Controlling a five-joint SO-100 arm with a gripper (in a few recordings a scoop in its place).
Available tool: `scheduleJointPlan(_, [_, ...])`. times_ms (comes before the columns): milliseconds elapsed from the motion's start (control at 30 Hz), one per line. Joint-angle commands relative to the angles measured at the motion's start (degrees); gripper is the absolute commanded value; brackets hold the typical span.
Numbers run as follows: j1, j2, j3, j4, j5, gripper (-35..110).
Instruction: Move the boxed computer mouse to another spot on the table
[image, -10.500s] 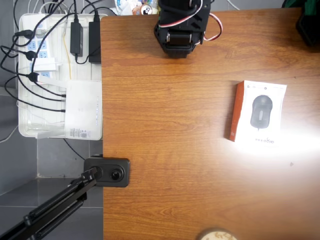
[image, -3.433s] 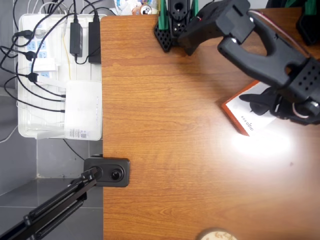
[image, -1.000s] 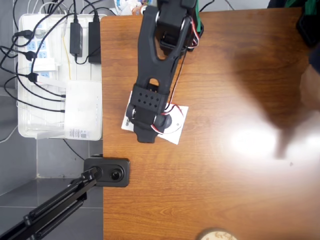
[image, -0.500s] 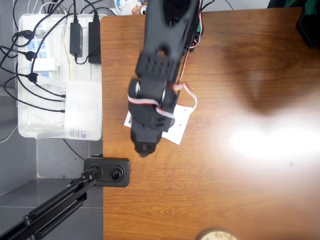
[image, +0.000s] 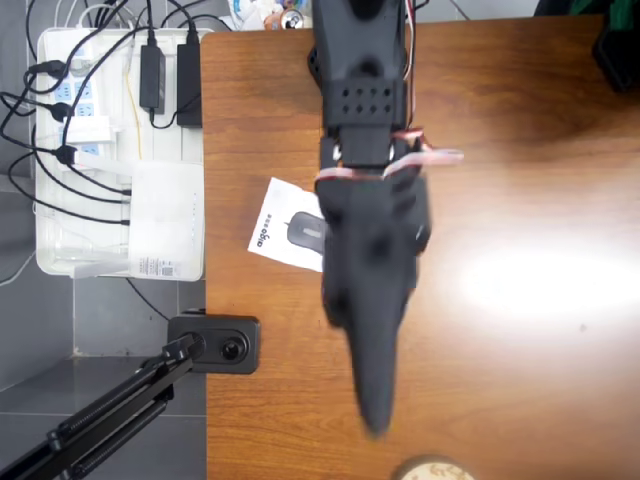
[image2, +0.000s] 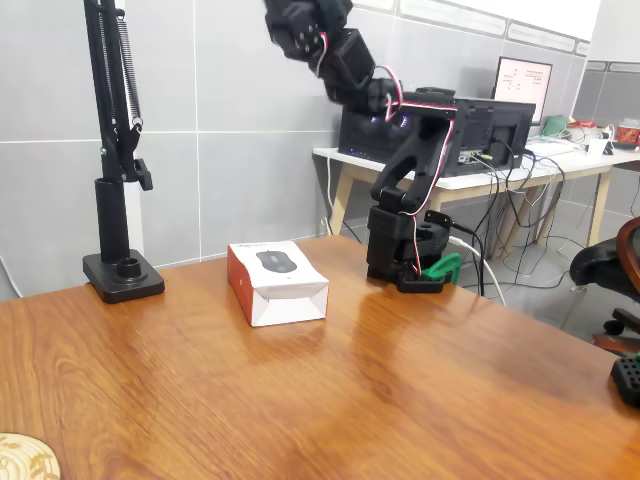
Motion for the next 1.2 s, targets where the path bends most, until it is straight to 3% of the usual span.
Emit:
scheduleJointPlan(0, [2.46, 4.04, 4.66, -20.74, -1.23, 0])
scheduleJointPlan(300, [5.01, 17.40, 26.89, -38.85, -2.11, 0])
scheduleJointPlan(467, [5.01, 29.27, 38.76, -38.94, -3.25, 1])
scheduleJointPlan(733, [2.02, 36.56, 38.76, -38.94, -2.90, 0])
scheduleJointPlan(1000, [-1.67, 54.67, 38.76, -39.02, -2.55, 0])
scheduleJointPlan(1167, [-6.94, 54.67, 38.76, -39.11, 0.62, 0])
